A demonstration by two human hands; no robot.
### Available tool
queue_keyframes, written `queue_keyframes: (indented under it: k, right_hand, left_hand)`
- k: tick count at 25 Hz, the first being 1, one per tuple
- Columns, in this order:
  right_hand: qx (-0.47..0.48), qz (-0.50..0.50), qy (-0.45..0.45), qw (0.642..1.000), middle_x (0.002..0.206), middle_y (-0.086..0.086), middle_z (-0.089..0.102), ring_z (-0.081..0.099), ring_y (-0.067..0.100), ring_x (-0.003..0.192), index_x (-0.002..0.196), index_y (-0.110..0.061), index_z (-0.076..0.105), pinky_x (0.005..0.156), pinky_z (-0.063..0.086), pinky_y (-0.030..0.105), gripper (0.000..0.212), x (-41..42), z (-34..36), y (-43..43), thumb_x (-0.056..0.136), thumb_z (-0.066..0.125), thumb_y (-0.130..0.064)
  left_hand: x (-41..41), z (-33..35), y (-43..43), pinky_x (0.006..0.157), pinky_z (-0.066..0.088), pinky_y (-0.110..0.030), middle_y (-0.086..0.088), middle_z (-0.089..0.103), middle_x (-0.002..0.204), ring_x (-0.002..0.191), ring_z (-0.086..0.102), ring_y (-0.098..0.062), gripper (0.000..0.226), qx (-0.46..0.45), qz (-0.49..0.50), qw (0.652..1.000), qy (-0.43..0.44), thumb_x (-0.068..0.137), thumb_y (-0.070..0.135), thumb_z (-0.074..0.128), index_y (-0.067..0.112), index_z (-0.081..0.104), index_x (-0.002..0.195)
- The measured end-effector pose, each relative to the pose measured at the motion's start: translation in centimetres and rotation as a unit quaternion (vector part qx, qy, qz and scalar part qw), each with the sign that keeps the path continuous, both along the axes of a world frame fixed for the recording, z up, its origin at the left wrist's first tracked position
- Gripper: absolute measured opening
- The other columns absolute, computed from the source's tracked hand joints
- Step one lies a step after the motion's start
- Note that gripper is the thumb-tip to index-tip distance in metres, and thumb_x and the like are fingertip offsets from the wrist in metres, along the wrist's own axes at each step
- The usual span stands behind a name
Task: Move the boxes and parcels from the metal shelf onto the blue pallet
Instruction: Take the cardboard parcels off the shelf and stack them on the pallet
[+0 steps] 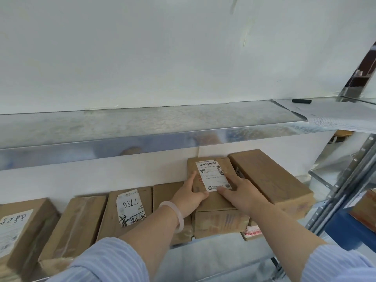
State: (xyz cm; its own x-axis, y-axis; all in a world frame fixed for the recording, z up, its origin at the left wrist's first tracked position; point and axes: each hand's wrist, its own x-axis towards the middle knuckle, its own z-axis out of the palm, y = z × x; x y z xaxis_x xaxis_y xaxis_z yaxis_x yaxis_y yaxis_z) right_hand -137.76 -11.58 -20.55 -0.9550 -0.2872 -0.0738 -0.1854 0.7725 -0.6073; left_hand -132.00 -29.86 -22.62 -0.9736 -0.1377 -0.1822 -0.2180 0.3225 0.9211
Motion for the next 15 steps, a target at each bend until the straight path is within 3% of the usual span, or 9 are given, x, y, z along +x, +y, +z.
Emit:
queue_keyframes:
  k: [3,5,7,8,15]
  right_hand:
    - [-0.095,0.011,-0.01,0.995,0.139,0.004,0.043,0.048,0.019,0.117,0.142,-0.041,0.04,0.1,0.037,0.029,0.068,0.2,0.3,0.7,0.08,0.066,-0.05]
    - [-0.096,0.042,-0.01,0.994,0.141,0.006,0.037,0.045,0.02,0.119,0.144,-0.041,0.036,0.097,0.033,0.025,0.071,0.5,0.6,0.8,0.081,0.067,-0.048]
    - [-0.088,0.079,-0.01,0.993,0.146,0.006,0.035,0.042,0.021,0.127,0.147,-0.041,0.029,0.1,0.033,0.028,0.077,0.9,0.8,0.2,0.081,0.066,-0.049]
    - [-0.084,0.102,-0.011,0.991,0.148,0.006,0.035,0.039,0.022,0.131,0.149,-0.041,0.026,0.103,0.032,0.031,0.079,1.2,0.8,-0.3,0.081,0.066,-0.049]
    - [-0.123,0.284,-0.014,0.951,0.15,-0.003,0.036,0.033,0.017,0.136,0.148,-0.042,0.022,0.106,0.029,0.031,0.082,8.1,-0.3,-8.1,0.08,0.066,-0.052]
  left_hand:
    - [1.2,0.9,0.8,0.061,0.036,-0.002,0.028,0.046,0.12,0.081,0.049,0.012,0.08,0.003,0.039,0.999,0.028,0.086,0.027,0.065,0.044,0.018,0.148]
    - [2.4,1.3,1.4,0.072,0.035,0.0,0.022,0.046,0.132,0.092,0.051,0.013,0.082,0.009,0.068,0.996,0.05,0.085,0.027,0.066,0.041,0.018,0.149]
    - [4.0,1.2,1.9,0.096,0.03,-0.012,0.013,0.035,0.148,0.123,0.041,0.0,0.087,0.003,0.096,0.993,0.064,0.082,0.034,0.07,0.037,0.016,0.151]
    - [5.2,1.2,1.9,0.1,0.027,-0.017,0.013,0.032,0.15,0.13,0.035,-0.002,0.091,-0.005,0.115,0.991,0.07,0.081,0.037,0.072,0.037,0.015,0.151]
    - [16.5,1.0,-2.0,0.112,0.032,-0.037,0.006,0.038,0.149,0.134,0.037,-0.011,0.1,-0.076,0.258,0.961,0.071,0.074,0.043,0.076,0.036,0.013,0.151]
